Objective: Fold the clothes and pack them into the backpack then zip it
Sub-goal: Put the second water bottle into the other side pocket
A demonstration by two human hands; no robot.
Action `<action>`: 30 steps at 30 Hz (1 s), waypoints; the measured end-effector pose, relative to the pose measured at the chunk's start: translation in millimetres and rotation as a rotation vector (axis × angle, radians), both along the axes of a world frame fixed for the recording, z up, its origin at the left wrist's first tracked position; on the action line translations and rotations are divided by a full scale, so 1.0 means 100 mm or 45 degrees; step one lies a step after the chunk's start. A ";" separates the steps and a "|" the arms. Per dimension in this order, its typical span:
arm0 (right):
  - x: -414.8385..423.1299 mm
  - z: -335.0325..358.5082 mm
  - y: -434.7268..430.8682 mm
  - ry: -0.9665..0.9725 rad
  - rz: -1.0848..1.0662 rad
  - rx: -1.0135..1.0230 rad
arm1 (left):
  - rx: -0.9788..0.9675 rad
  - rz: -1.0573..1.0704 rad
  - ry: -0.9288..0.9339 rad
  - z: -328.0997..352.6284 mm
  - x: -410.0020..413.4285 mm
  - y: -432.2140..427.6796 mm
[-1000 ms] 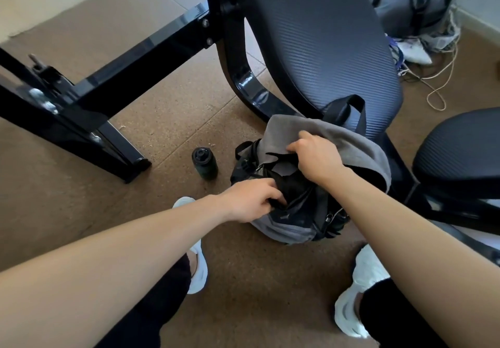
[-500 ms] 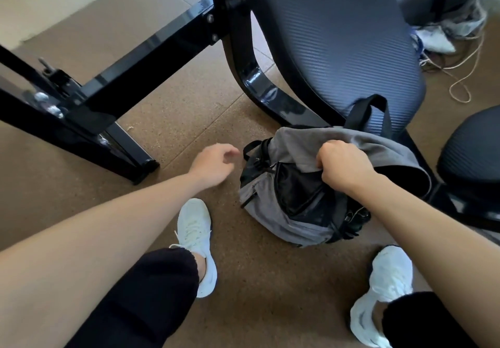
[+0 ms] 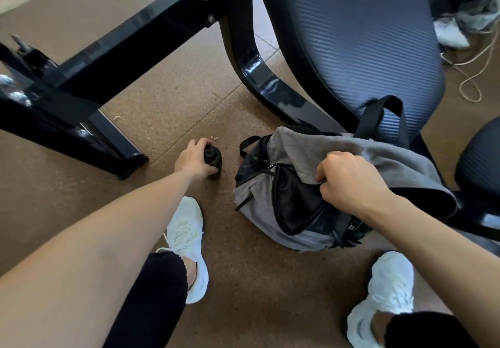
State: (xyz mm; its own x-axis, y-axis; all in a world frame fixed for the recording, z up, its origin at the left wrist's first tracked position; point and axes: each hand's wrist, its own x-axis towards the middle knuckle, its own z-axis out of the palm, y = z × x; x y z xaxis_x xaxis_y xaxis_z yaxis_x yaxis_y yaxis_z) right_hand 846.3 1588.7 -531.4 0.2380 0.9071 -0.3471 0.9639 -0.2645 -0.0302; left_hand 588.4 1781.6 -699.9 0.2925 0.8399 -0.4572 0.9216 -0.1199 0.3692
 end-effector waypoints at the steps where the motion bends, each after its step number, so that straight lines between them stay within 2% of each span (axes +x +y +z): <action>1: 0.00 0.01 0.00 0.010 -0.006 0.005 | 0.018 0.064 -0.090 0.03 0.01 0.00; 3: -0.01 0.05 0.00 0.040 -0.025 0.005 | 0.020 0.244 -0.285 0.15 0.07 0.01; 6: -0.01 0.14 0.02 0.075 -0.049 -0.041 | -0.122 0.419 -0.577 0.40 0.19 0.11; 9: -0.02 0.23 -0.02 0.081 -0.061 -0.069 | -0.320 0.440 -0.837 0.63 0.36 0.14; 11: 0.01 0.30 -0.06 0.092 -0.089 -0.083 | -0.502 0.349 -0.912 0.73 0.47 0.11; 13: 0.06 0.37 -0.11 0.105 -0.110 -0.089 | -0.698 0.132 -0.783 0.80 0.58 0.03; 15: 0.11 0.43 -0.15 0.086 -0.122 -0.082 | -0.744 -0.285 -0.438 0.80 0.64 -0.03; 18: 0.18 0.47 -0.26 0.059 -0.134 -0.067 | -0.507 -1.019 0.043 0.75 0.75 -0.19; 20: 0.23 0.48 -0.34 0.056 -0.144 -0.065 | -0.305 -1.323 0.176 0.75 0.81 -0.28; 23: 0.31 0.49 -0.43 0.071 -0.148 -0.071 | -0.210 -1.480 0.317 0.83 0.93 -0.33; 26: 0.36 0.48 -0.51 0.065 -0.124 -0.089 | -0.113 -1.526 0.480 0.89 1.06 -0.39; 30: 0.41 0.49 -0.62 0.043 -0.119 -0.113 | 0.011 -1.517 0.551 0.89 1.06 -0.41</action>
